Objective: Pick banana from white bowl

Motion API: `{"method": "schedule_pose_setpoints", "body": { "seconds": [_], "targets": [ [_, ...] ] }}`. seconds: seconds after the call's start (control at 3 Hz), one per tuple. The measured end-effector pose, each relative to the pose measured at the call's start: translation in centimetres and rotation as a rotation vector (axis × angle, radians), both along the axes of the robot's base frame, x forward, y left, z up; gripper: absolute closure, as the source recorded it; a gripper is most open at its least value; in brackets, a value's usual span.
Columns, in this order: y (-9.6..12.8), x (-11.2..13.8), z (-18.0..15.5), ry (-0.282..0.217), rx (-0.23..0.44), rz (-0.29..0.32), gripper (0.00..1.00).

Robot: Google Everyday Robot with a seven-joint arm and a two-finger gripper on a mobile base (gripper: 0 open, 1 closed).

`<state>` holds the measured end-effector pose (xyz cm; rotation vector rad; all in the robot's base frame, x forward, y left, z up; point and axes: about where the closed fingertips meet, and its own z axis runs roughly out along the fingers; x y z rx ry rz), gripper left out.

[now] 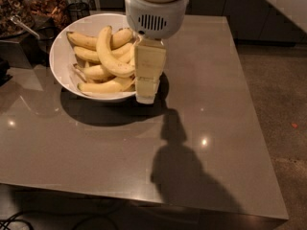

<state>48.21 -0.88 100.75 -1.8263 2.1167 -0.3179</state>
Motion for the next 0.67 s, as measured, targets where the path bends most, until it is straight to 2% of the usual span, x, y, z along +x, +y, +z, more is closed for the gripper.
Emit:
{"method": "schedule_pose_setpoints", "body": {
  "seconds": [0.33,0.67],
  "targets": [
    [2.6,0.4,-0.3,0.003,-0.027,0.069,0.00],
    [4.1,1.7,-0.7,0.011,-0.031,0.078,0.00]
  ]
}}
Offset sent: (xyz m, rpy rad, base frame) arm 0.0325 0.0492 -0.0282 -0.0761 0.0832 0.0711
